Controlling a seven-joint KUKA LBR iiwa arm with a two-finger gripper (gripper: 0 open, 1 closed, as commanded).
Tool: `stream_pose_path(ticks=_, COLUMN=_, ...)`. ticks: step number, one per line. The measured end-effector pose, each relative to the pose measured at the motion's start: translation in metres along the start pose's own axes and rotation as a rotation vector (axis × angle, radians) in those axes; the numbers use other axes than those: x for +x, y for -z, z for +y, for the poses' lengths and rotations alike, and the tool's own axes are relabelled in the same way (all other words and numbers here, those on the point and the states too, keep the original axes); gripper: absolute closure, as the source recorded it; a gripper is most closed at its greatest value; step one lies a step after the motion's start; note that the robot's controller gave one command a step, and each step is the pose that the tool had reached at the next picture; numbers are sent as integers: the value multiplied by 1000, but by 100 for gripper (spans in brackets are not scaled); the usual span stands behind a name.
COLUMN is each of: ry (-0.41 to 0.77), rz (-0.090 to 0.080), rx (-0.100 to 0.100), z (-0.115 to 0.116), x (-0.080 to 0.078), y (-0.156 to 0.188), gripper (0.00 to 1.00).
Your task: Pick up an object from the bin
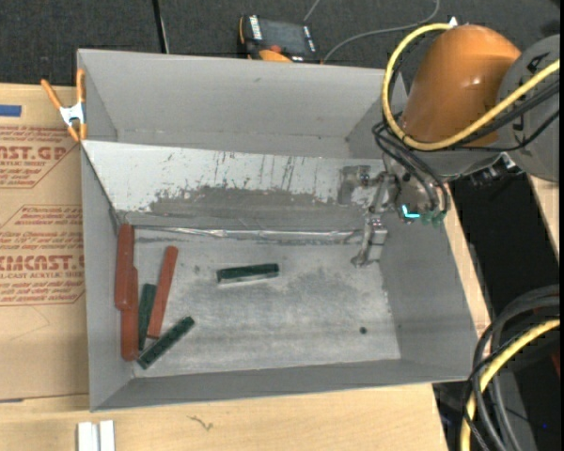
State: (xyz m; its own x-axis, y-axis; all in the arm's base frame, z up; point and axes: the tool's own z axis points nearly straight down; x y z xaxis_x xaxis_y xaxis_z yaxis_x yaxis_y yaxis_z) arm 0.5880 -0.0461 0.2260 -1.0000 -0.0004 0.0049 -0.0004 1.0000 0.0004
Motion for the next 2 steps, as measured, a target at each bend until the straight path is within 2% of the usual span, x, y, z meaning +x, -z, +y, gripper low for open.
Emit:
stream_pose_path(ticks=1, ry=-101, rz=3, rx=-3, z=90, x=33, y=-100, gripper=0)
stream_pose_path(ticks=2, ry=-12, rz=-5, rx=-1, z=132, x=0, y=-158, gripper=0)
